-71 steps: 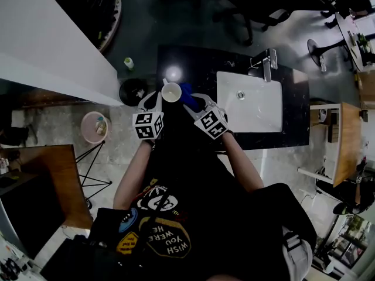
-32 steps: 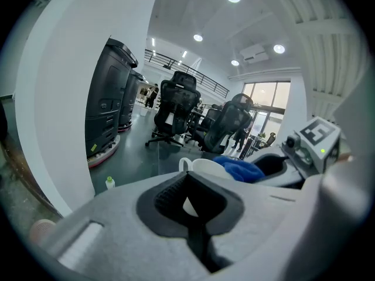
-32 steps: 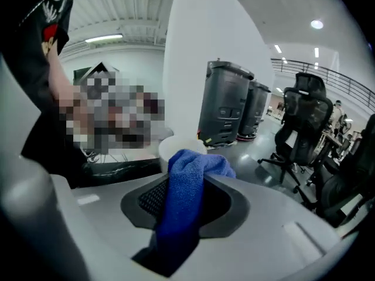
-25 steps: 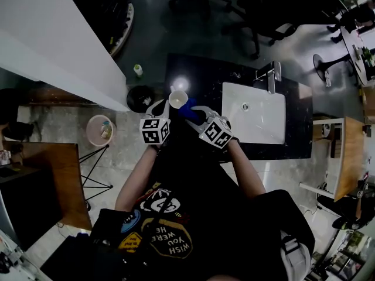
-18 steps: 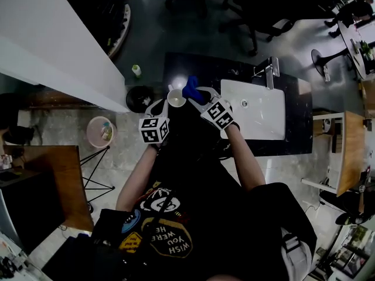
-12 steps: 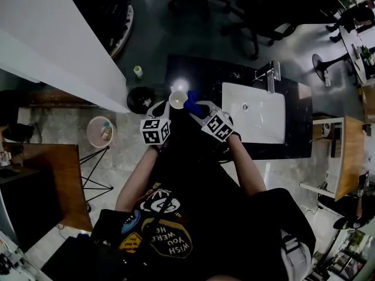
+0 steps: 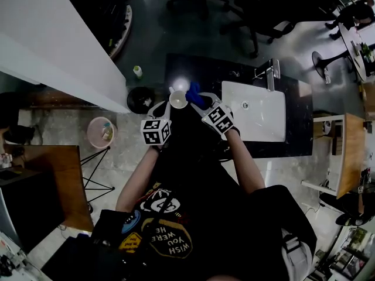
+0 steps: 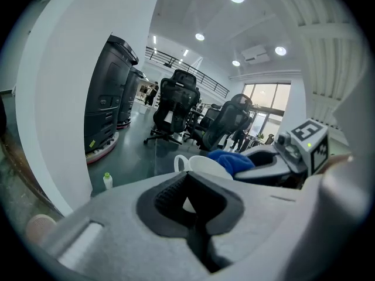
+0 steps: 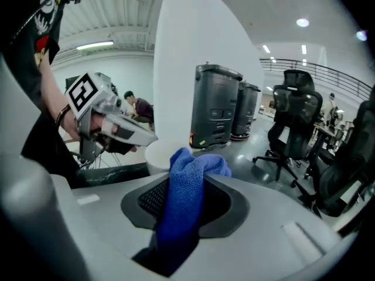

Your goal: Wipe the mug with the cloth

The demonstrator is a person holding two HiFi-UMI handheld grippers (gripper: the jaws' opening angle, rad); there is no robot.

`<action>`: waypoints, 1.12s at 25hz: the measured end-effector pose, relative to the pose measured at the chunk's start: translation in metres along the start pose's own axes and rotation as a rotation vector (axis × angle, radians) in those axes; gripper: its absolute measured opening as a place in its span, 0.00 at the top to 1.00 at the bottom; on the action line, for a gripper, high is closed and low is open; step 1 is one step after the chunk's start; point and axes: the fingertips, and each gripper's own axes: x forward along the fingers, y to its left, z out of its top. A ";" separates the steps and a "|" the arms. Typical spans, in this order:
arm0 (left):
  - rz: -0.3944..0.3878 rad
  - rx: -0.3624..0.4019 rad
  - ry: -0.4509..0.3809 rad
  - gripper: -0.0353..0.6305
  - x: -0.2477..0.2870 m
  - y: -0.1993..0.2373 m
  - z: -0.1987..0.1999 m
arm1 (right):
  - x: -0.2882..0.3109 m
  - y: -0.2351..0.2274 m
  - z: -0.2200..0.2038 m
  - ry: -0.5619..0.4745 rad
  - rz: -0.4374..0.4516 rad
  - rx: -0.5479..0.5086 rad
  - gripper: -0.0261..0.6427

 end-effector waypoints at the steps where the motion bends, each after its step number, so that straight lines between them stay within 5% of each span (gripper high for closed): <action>1: -0.001 0.001 -0.001 0.94 0.000 0.000 0.000 | 0.003 0.013 -0.007 0.023 0.032 -0.023 0.78; 6: 0.002 -0.003 0.003 0.94 0.000 0.002 0.000 | 0.000 0.081 -0.025 0.055 0.209 -0.169 0.78; 12: 0.001 -0.006 0.006 0.94 0.001 0.001 -0.002 | -0.017 0.000 -0.001 -0.035 -0.013 0.007 0.78; 14: 0.002 -0.007 0.006 0.94 0.001 0.001 -0.002 | -0.013 -0.009 0.006 -0.039 -0.024 0.015 0.78; 22: 0.004 -0.015 0.000 0.94 -0.001 0.002 0.001 | 0.006 0.082 -0.030 0.092 0.277 -0.156 0.78; 28: -0.004 -0.014 0.000 0.94 -0.001 0.002 0.000 | -0.002 0.004 -0.006 0.024 0.049 -0.009 0.78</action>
